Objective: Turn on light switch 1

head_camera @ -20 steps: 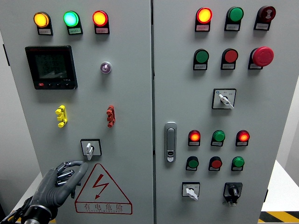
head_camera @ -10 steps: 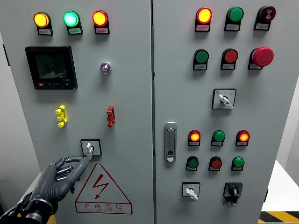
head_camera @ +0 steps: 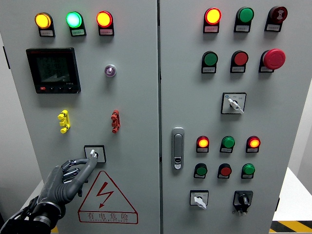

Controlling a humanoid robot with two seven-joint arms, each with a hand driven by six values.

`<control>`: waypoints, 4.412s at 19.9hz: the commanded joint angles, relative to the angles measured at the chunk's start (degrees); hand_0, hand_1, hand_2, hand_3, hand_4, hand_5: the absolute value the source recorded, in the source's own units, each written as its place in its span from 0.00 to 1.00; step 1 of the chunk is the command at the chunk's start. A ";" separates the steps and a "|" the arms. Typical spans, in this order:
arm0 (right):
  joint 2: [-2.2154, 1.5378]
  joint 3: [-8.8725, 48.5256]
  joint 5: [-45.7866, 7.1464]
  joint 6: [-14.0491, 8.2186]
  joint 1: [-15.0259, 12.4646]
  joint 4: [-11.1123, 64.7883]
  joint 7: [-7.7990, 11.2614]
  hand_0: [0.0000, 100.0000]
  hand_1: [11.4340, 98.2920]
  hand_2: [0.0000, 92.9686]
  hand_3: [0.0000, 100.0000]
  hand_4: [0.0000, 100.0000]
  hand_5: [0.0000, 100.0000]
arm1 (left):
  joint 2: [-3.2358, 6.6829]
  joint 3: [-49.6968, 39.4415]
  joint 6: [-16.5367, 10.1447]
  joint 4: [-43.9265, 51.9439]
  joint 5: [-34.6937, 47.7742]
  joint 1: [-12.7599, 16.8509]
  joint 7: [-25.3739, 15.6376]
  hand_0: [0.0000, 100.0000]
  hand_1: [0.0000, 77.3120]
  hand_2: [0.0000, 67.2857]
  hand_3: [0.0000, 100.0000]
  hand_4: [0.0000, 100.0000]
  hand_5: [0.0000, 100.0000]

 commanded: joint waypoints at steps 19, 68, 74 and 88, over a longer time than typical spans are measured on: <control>0.01 -0.02 0.00 0.01 0.00 0.00 0.00 0.00 0.10 0.00 0.20 0.19 0.10 | -0.09 2.19 4.04 -0.13 0.35 -2.11 4.10 0.00 0.73 0.64 0.91 1.00 0.94; 0.01 -0.03 0.00 0.01 0.00 0.00 0.00 0.00 0.10 0.00 0.20 0.19 0.10 | 0.09 2.46 4.74 0.57 0.44 -3.78 8.76 0.15 0.64 0.72 0.94 1.00 0.96; -0.07 -0.03 0.00 0.01 0.00 0.00 0.00 0.00 0.10 0.00 0.20 0.19 0.10 | 0.09 2.37 4.48 0.84 0.44 -4.22 8.85 0.21 0.62 0.72 0.94 1.00 0.96; 0.01 -0.03 0.00 0.01 0.00 0.00 0.00 0.00 0.09 0.00 0.20 0.19 0.11 | 0.18 2.37 4.12 1.10 0.35 -5.10 9.99 0.22 0.60 0.73 0.94 1.00 0.96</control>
